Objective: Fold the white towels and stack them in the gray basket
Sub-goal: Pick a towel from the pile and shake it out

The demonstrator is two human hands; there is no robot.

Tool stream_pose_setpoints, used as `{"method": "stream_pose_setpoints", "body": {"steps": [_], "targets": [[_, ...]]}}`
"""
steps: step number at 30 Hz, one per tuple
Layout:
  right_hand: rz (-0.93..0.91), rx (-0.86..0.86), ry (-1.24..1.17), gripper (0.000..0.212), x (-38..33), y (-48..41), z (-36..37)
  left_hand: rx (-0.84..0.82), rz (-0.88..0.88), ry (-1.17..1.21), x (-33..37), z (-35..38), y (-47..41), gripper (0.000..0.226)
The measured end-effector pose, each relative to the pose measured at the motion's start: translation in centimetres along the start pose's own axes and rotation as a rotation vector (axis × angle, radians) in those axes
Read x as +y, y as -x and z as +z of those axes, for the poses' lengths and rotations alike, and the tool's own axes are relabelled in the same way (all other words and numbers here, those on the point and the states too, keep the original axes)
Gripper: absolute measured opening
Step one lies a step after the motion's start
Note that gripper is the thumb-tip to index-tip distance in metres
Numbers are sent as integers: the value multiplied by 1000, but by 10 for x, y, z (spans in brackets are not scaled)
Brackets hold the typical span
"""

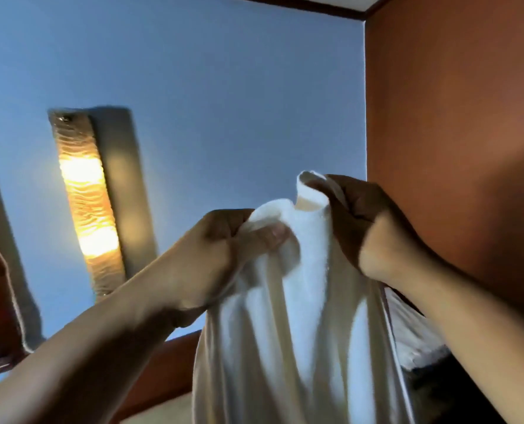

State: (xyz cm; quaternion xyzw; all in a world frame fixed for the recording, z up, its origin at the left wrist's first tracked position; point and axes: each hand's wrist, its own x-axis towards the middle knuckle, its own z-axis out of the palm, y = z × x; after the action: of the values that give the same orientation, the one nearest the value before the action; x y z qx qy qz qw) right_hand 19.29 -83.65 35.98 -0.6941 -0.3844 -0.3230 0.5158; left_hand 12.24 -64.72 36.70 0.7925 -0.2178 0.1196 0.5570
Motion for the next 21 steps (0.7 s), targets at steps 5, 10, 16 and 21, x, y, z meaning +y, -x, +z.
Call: {"method": "stream_pose_setpoints", "body": {"steps": [5, 10, 16, 21], "targets": [[280, -40, -84, 66, 64, 79, -51, -6, -16, -57, -47, 102, -8, 25], [436, 15, -177, 26, 110, 143, -77, -225, -341, -57, -105, 189, 16, 45], [519, -208, -233, 25, 143, 197, -99, 192, -525, 332, -128, 221, 46, 41], [600, -597, -98, 6, 170, 256, -91, 412, -517, 443, -123, 224, 54, 35]]}}
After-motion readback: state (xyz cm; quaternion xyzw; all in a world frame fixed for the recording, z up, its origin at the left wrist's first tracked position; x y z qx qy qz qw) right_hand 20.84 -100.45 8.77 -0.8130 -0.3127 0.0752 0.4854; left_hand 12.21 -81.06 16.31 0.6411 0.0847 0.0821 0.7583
